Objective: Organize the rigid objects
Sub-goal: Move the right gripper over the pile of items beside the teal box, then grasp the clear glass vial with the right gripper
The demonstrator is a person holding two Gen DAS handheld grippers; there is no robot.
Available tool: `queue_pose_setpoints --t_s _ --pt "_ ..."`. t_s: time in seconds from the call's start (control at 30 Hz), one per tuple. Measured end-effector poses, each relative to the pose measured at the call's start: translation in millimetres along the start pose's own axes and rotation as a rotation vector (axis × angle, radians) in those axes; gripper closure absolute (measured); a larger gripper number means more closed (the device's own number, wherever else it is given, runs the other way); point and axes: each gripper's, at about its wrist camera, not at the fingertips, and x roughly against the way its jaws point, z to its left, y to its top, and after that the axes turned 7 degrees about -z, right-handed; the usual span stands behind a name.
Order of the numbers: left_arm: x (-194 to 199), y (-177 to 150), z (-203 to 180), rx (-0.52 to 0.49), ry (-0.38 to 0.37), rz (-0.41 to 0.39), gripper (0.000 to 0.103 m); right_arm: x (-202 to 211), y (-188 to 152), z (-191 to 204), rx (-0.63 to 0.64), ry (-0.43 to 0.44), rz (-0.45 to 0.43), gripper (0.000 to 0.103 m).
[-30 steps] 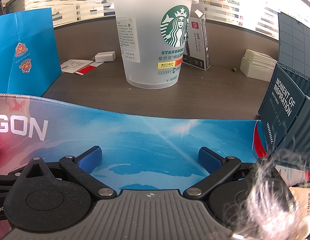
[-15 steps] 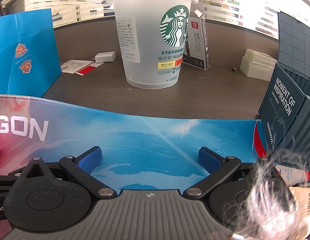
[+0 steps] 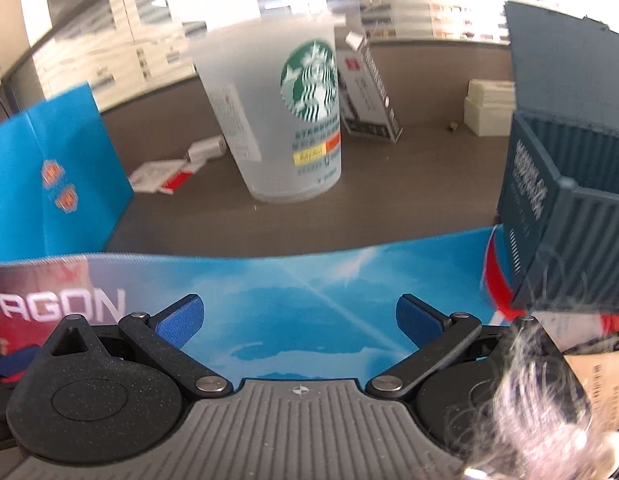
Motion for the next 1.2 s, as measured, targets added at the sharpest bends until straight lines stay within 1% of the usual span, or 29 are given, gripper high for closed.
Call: queue_pose_setpoints --t_s 0.1,0.2,0.33,0.4,0.47,0.6,0.63,0.7,0.87,0.93,1.07,1.1,1.13,1.2 --pt "-1 -1 -1 -0.009 0.003 -0.001 0.000 16 8 -8 0.001 0.026 -0.013 0.000" --pt "-1 -1 -2 -0.012 0.005 -0.002 0.000 41 14 -27 0.010 0.098 -0.034 0.000" --pt "-2 -1 -5 -0.022 0.011 0.003 0.000 84 18 -74 0.072 0.175 -0.104 0.000" --pt "-3 -1 -7 -0.028 0.015 0.007 0.000 102 17 -101 0.131 0.204 -0.121 0.000" --pt "-4 -1 -9 -0.036 0.021 0.011 0.000 117 14 -126 0.208 0.217 -0.114 0.000" --pt "-5 -1 -8 -0.030 0.018 0.012 0.000 143 3 -172 0.450 0.221 -0.076 0.000" --pt "-5 -2 -8 -0.029 0.018 0.012 0.000 149 0 -183 0.499 0.217 -0.066 0.000" --pt "-5 -1 -8 -0.028 0.020 0.013 0.000 155 -5 -202 0.553 0.239 -0.044 0.000" --pt "-5 -1 -8 -0.026 0.020 0.013 0.000 152 -19 -239 0.619 0.275 0.027 0.001" --pt "-5 -1 -8 -0.026 0.020 0.013 0.000 145 -23 -248 0.613 0.319 0.061 0.003" --pt "-5 -1 -8 -0.027 0.020 0.013 0.000 131 -26 -253 0.620 0.381 0.128 0.013" --pt "-5 -1 -8 -0.027 0.020 0.013 0.000 129 -27 -254 0.624 0.400 0.139 0.014" --pt "-5 -1 -8 -0.027 0.020 0.013 0.000 127 -27 -255 0.626 0.417 0.148 0.017" --pt "-5 -1 -8 -0.027 0.020 0.013 0.000 122 -29 -255 0.617 0.462 0.183 0.029"
